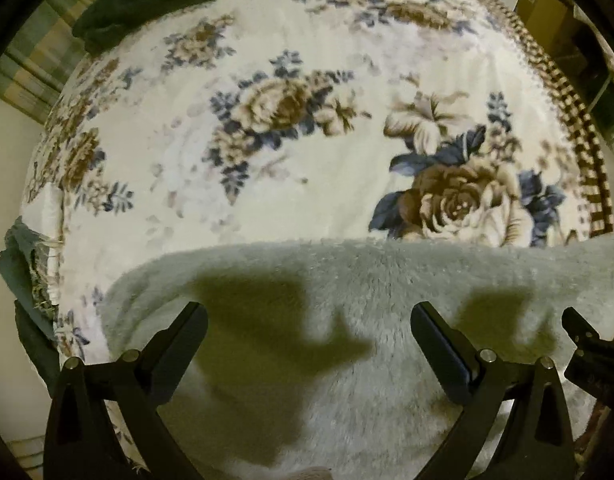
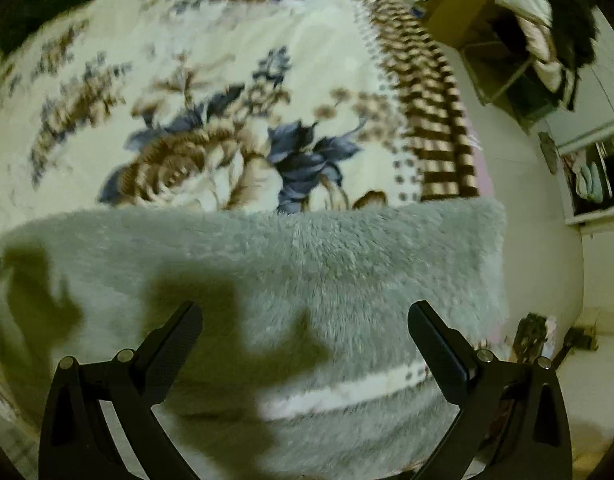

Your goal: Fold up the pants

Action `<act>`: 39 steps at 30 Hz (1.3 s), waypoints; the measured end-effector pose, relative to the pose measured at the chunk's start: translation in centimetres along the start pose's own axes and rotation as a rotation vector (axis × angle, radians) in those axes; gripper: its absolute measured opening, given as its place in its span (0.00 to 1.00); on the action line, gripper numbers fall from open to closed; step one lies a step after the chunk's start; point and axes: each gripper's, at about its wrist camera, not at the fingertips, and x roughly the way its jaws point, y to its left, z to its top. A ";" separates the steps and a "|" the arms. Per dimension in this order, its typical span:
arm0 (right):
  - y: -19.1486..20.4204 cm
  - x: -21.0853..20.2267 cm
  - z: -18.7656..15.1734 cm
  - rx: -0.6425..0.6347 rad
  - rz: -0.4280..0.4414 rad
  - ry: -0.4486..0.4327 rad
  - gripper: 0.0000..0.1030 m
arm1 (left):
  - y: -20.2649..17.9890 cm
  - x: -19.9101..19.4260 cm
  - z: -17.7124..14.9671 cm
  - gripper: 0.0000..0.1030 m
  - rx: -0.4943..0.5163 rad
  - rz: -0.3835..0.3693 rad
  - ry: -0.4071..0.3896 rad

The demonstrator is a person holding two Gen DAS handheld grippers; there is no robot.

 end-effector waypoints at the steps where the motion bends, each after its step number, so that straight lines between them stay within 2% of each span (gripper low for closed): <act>1: 0.0 1.0 0.1 -0.018 -0.003 0.011 1.00 | -0.4 0.6 0.1 1.00 0.005 -0.002 0.006; 8: 1.2 6.6 1.5 -0.139 -0.027 0.067 1.00 | -3.5 5.2 0.6 1.00 0.072 -0.005 0.037; 16: 2.5 11.1 3.2 -0.281 0.003 0.135 1.00 | -7.8 9.9 0.9 1.00 0.249 -0.025 0.096; 20: 3.4 12.7 3.8 -0.371 0.001 0.155 1.00 | -9.0 11.9 1.5 0.99 0.302 -0.036 0.120; 23: 4.0 13.4 4.0 -0.420 0.009 0.164 1.00 | -9.2 12.7 2.1 0.89 0.319 -0.066 0.122; 25: 4.0 13.8 4.3 -0.429 0.027 0.174 1.00 | -9.2 13.0 2.4 0.73 0.321 -0.102 0.117; 26: 4.0 13.9 4.4 -0.431 0.037 0.178 0.98 | -9.1 13.1 2.6 0.59 0.320 -0.123 0.111; 27: 4.0 14.0 4.8 -0.432 0.048 0.183 0.94 | -9.0 13.1 2.8 0.39 0.320 -0.140 0.103; 28: 3.9 14.1 5.0 -0.424 0.068 0.189 0.91 | -9.0 13.0 2.9 0.27 0.321 -0.156 0.098; 29: 3.6 14.3 5.1 -0.417 0.087 0.192 0.82 | -8.9 12.8 3.1 0.11 0.323 -0.167 0.091; 30: 3.4 14.2 5.3 -0.411 0.106 0.191 0.70 | -8.7 12.6 3.4 0.07 0.315 -0.174 0.083; 31: 3.1 14.0 5.4 -0.401 0.126 0.182 0.63 | -8.5 12.3 3.5 0.06 0.310 -0.180 0.079; 33: 2.9 13.0 5.4 -0.369 0.165 0.149 0.26 | -7.9 11.4 3.6 0.05 0.288 -0.191 0.052; 35: 2.4 11.9 5.4 -0.326 0.171 0.112 0.10 | -7.1 9.9 3.6 0.04 0.259 -0.202 0.023; 39: 0.9 9.5 4.6 -0.262 0.184 0.044 0.07 | -5.5 6.0 2.5 0.04 0.192 -0.231 -0.024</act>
